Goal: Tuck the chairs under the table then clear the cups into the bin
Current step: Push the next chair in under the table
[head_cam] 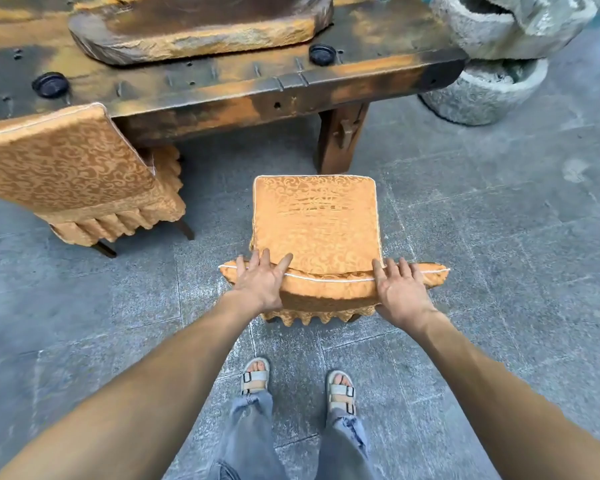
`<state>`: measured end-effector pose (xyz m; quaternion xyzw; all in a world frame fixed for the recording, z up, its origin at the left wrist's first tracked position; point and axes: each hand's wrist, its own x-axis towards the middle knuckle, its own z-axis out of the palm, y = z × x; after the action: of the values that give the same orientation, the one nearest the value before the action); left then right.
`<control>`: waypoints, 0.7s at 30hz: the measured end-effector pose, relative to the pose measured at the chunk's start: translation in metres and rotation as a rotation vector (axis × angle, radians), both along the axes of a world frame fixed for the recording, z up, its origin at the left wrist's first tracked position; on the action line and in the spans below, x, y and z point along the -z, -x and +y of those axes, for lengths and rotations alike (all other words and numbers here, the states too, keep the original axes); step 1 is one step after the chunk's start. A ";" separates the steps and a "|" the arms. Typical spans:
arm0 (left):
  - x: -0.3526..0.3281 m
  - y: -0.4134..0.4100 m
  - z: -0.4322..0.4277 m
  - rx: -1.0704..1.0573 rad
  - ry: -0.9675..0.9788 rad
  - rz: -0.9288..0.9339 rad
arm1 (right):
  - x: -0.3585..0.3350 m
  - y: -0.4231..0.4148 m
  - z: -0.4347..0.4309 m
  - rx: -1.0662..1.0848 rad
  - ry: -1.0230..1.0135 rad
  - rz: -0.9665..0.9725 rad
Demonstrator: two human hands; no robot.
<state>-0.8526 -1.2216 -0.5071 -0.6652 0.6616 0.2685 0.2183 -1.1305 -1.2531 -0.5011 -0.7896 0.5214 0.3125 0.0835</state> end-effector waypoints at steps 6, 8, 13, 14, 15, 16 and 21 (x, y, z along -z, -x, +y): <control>0.001 0.011 -0.005 0.003 0.023 -0.102 | 0.013 0.026 -0.022 -0.089 0.010 -0.161; 0.002 0.014 -0.004 0.010 0.093 -0.141 | 0.017 0.033 -0.025 -0.125 0.043 -0.241; 0.003 0.018 -0.005 0.047 0.133 -0.215 | 0.035 0.035 -0.017 -0.112 0.179 -0.266; 0.006 0.018 -0.004 0.054 0.166 -0.214 | 0.038 0.034 -0.016 -0.111 0.202 -0.267; 0.009 0.018 -0.003 0.058 0.205 -0.209 | 0.040 0.034 -0.015 -0.109 0.220 -0.268; 0.012 0.017 -0.002 0.058 0.240 -0.202 | 0.042 0.033 -0.015 -0.109 0.232 -0.268; 0.019 0.007 -0.007 0.099 0.275 -0.120 | 0.045 0.037 -0.024 -0.231 0.238 -0.261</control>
<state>-0.8592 -1.2284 -0.5262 -0.6701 0.7099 0.1241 0.1774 -1.1678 -1.2771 -0.5459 -0.8822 0.4455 0.1514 0.0203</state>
